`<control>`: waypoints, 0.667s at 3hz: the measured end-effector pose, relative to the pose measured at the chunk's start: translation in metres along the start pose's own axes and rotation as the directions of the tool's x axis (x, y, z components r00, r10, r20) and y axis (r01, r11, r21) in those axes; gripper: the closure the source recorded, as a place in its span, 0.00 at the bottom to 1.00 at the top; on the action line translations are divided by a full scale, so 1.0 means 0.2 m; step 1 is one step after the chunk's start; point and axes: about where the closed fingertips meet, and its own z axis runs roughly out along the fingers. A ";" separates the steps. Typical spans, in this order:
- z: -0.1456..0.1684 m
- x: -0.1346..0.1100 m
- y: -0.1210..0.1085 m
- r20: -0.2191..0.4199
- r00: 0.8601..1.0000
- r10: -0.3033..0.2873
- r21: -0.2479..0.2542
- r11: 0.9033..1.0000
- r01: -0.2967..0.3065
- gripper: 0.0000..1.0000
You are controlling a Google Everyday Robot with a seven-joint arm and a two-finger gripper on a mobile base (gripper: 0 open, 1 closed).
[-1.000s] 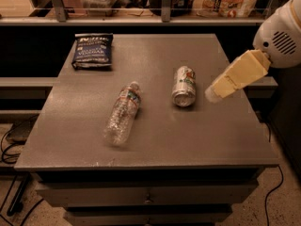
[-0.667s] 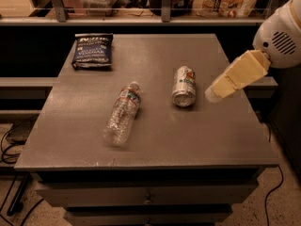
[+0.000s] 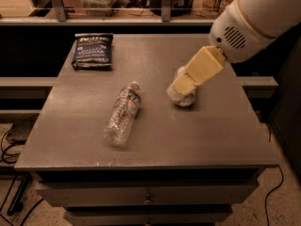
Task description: Pick water bottle
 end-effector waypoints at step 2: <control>0.34 -0.29 0.29 -0.005 0.998 -0.070 -0.178 0.982 0.068 0.00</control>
Offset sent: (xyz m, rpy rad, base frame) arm 0.0123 0.1455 -0.0501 0.0906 0.1718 0.2212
